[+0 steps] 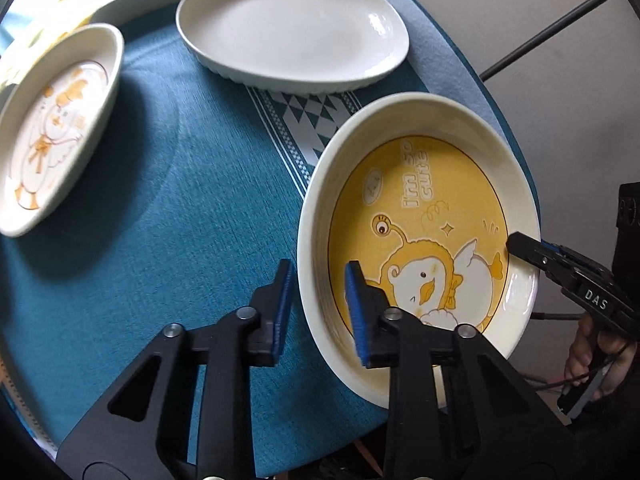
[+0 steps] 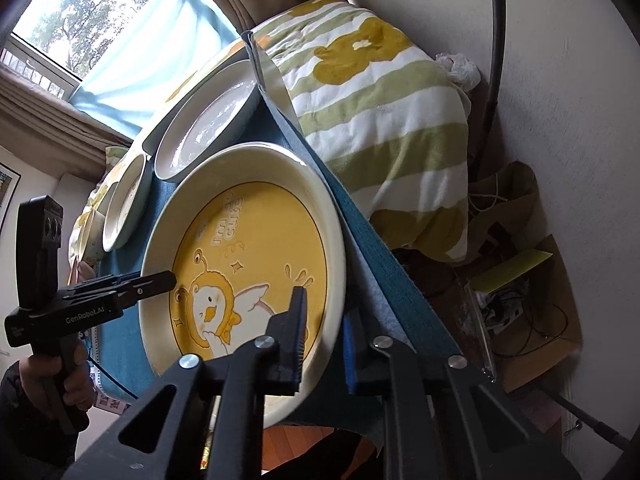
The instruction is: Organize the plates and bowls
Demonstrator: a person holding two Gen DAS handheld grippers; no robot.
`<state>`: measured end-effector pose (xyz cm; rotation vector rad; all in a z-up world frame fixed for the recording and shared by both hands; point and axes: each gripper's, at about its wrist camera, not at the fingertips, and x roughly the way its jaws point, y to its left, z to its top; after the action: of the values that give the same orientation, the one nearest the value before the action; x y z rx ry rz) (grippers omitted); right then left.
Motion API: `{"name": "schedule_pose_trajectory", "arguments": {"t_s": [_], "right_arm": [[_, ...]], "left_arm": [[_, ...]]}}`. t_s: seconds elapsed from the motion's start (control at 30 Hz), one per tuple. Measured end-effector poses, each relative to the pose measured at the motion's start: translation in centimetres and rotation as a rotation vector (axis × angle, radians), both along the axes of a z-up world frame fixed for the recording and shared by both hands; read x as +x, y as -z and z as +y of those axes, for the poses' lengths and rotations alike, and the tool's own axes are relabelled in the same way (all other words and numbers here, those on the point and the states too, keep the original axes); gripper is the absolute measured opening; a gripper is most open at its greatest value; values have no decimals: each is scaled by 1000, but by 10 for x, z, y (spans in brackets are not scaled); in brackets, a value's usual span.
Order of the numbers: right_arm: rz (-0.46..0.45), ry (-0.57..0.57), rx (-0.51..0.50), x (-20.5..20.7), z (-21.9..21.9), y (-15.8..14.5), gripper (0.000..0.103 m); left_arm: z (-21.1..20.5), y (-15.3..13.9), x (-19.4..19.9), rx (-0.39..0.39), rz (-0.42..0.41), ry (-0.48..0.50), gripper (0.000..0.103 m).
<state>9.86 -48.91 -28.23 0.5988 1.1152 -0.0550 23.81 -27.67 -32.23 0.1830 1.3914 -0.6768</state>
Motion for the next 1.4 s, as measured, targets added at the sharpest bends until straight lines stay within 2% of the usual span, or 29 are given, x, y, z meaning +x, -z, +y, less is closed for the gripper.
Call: {"name": "schedule_pose_trajectory", "arguments": {"t_s": [0.17, 0.4, 0.53, 0.77, 1.07, 1.17, 1.4], "right_arm": [[-5, 1, 14, 1, -3, 2, 11], [-1, -41, -43, 3, 2, -2, 11], [-10, -54, -75, 4, 5, -7, 11], [-33, -88, -94, 9, 10, -17, 11], [-87, -178, -118, 23, 35, -40, 11], [-106, -222, -119, 31, 49, -49, 11], [-149, -334, -114, 53, 99, -62, 11]], "left_arm": [[6, 9, 9, -55, 40, -5, 17], [1, 15, 13, -25, 8, -7, 17], [3, 10, 1, -18, -15, -7, 17], [13, -10, -17, -21, -51, -41, 17], [50, -45, -40, -41, -116, -133, 17], [70, -66, -42, -45, -132, -185, 17], [127, -87, -46, -33, -175, -284, 17]]}}
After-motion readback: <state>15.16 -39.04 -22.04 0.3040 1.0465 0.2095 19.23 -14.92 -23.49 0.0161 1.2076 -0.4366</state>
